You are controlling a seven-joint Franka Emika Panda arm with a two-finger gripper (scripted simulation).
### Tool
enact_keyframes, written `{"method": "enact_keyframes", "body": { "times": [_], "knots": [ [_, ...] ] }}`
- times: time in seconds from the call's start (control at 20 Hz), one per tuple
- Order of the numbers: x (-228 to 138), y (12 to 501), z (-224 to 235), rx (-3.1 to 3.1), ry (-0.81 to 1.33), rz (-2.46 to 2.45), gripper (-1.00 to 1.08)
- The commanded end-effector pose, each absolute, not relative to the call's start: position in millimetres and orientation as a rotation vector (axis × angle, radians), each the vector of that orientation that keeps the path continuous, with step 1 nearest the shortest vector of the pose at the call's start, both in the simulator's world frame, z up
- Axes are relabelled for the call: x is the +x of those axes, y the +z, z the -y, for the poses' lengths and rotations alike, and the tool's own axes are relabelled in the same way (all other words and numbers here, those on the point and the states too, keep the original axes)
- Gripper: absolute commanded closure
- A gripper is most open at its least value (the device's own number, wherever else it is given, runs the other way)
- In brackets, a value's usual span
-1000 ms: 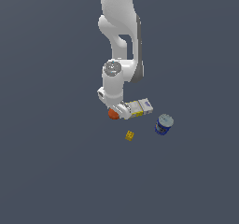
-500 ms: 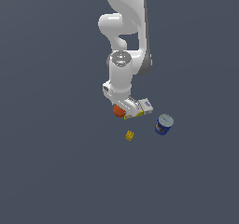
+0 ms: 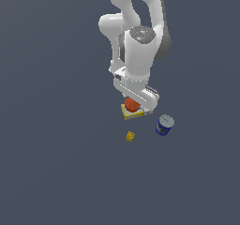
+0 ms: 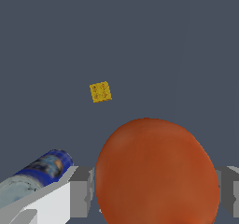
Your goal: Pick up a designated object from a clutter of objects.
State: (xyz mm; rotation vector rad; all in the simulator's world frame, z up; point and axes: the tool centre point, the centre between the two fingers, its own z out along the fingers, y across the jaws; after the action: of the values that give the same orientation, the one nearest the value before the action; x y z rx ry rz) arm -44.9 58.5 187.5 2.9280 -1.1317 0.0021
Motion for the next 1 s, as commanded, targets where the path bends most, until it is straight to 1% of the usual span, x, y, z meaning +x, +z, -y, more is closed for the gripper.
{"method": "enact_keyframes", "body": {
  "times": [0.0, 0.55, 0.95],
  "knots": [
    [-38, 211, -73, 2.928, 0.004, 1.132, 1.08],
    [-6, 307, -136, 2.929, 0.002, 1.133, 1.08],
    [10, 349, -163, 2.930, 0.000, 1.134, 1.08]
  ]
}}
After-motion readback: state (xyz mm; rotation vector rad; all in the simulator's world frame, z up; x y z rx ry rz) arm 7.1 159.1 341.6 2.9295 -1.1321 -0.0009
